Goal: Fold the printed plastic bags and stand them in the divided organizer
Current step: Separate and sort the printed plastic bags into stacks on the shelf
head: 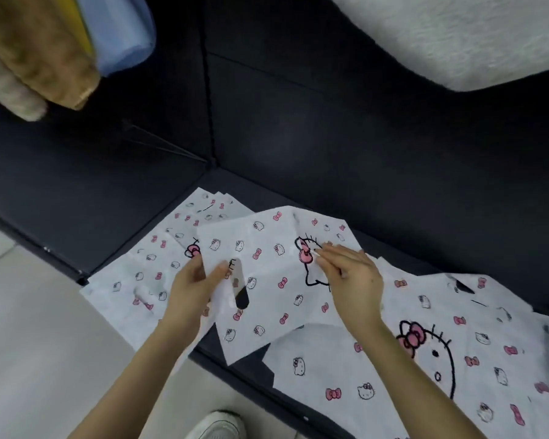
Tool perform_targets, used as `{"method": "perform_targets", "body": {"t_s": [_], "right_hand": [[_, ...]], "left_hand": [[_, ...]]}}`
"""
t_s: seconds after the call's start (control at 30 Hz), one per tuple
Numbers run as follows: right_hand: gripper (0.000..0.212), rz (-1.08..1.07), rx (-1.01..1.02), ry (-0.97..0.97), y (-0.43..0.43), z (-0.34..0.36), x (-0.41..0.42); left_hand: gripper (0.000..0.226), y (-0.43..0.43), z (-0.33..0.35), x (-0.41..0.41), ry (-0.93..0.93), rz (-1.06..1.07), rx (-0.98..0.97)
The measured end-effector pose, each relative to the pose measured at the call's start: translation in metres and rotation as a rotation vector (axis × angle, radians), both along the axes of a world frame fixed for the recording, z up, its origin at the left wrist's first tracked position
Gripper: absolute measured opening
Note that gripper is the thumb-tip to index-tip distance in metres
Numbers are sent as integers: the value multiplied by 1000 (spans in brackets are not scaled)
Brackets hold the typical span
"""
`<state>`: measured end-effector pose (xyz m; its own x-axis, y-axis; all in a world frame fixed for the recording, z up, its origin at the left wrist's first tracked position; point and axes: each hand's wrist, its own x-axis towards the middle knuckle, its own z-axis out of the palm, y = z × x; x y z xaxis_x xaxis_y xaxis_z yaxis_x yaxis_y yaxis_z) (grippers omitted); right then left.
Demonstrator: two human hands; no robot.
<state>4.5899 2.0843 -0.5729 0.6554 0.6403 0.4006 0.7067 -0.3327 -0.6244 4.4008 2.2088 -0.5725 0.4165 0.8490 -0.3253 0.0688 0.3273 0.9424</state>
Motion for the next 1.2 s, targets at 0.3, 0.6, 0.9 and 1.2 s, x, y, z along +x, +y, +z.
{"method": "perform_targets", "body": {"t_s": [0.3, 0.6, 0.9, 1.2], "right_hand": [[14, 252, -83, -198, 139, -49, -49], [38, 549, -705, -387, 161, -89, -58], [61, 36, -344, 16, 12, -77, -27], [97, -530, -767, 70, -219, -81, 9]], "left_hand": [[30, 61, -41, -63, 494, 515, 211], [44, 24, -91, -46, 903, -188, 1066], [54, 30, -109, -47, 1096, -411, 967], [48, -28, -67, 9, 752, -448, 1060]]}}
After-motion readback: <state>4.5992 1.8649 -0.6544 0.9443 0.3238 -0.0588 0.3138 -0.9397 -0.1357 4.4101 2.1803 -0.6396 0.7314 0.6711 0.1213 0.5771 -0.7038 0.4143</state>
